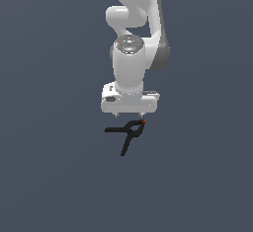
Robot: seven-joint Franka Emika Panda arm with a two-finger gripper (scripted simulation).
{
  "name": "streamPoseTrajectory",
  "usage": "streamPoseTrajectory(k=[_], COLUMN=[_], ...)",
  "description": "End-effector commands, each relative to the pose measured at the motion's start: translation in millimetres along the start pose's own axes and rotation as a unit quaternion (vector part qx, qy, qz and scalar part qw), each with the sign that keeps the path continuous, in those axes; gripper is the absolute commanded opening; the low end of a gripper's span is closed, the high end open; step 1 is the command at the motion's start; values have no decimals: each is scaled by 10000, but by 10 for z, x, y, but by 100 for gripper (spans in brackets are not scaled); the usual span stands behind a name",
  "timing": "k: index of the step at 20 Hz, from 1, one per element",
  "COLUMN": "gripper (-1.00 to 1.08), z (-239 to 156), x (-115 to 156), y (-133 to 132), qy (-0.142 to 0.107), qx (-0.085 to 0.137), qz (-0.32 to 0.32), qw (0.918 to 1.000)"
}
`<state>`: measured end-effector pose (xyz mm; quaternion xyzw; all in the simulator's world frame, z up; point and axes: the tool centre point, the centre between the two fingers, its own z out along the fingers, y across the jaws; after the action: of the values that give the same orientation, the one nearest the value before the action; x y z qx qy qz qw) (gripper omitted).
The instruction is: Pick up the object and move it to a goal position.
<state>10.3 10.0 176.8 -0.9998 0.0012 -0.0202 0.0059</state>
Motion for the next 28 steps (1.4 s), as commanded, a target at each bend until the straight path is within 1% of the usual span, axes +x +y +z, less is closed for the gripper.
streamPoseTrajectory(k=[1, 8, 15, 22, 28], gripper=[28, 28, 28, 28, 28], z=[0, -6, 13, 91, 204], x=[0, 2, 1, -6, -19], y=[0, -108, -93, -36, 45], qy=[0, 13, -12, -105, -228], qx=[0, 94, 113, 196, 342], qz=[0, 46, -20, -287, -681], qw=[10000, 9999, 9999, 9993, 9968])
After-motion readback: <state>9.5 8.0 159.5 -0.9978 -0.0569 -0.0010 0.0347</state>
